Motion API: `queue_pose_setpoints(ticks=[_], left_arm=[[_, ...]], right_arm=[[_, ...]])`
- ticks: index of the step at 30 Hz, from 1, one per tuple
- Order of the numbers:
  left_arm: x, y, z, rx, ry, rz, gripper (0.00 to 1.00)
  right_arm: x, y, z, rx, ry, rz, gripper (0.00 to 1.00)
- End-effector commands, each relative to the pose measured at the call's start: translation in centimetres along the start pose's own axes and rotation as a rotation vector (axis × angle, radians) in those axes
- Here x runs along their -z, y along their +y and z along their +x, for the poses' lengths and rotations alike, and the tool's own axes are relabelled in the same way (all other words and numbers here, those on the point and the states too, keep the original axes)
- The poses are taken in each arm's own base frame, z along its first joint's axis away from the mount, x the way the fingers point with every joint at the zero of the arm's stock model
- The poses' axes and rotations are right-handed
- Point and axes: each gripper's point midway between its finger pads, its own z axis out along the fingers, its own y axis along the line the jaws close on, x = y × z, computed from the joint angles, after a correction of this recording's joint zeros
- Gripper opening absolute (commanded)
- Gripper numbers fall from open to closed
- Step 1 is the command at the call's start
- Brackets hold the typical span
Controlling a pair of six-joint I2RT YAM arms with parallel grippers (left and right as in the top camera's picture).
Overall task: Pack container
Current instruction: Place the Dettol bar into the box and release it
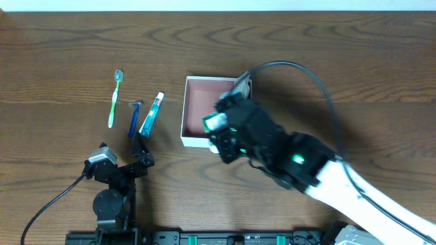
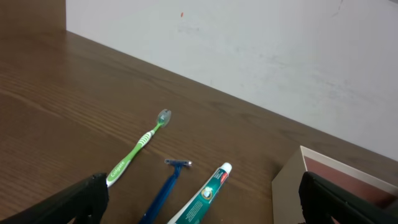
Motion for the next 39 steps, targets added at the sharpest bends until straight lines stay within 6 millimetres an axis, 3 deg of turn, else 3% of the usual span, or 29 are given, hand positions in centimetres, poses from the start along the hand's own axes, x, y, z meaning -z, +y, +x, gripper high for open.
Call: queue_pose_setpoints(ticks=[1,5,9,16,19,21,24,31,37,39], left_arm=[[-0.1,1.0,1.6,-0.025,0.046,-0.041,0.98],[-0.1,1.0,1.6,-0.025,0.046,-0.041,0.98],[-0.1,1.0,1.6,-0.025,0.046,-0.041,0.98],[-0.1,1.0,1.6,-0.025,0.046,-0.041,0.98],[-0.1,1.0,1.6,-0.025,0.046,-0.041,0.98],[-0.1,1.0,1.6,-0.025,0.046,-0.041,0.98],[-0.1,1.0,1.6,-0.025,0.046,-0.041,0.98],[-0.1,1.0,1.6,-0.025,0.046,-0.041,0.98],[-0.1,1.0,1.6,-0.025,0.046,-0.041,0.98],[-0.1,1.0,1.6,-0.025,0.046,-0.041,0.98]], right_arm=[[-4.1,0.3,0.1,0.116,0.029,0.014,0.29],[-9.6,-1.0,-0.6,0.284,0.012,0.057,0.32],[-12.8,-2.7,-1.7,0.377,-0.014,0.081,0.31],[-14.2,-5.0,-1.9,0.427,-0.003,0.104,0.30],[-14.8,-4.6,-0.8,0.515,0.038,0.050,0.29],[-15.3,-4.2,0.1,0.590,0.070,0.016,0.34],[-16.3,-4.6,1.3,0.667,0.110,0.013,0.41],[-18.6,-5.9,3.6,0.827,0.189,0.003,0.42],[-19.5,-6.5,4.8,0.908,0.228,-0.009,0.43],[-19.4,-6.6,4.6,0.924,0.225,0.001,0.49]])
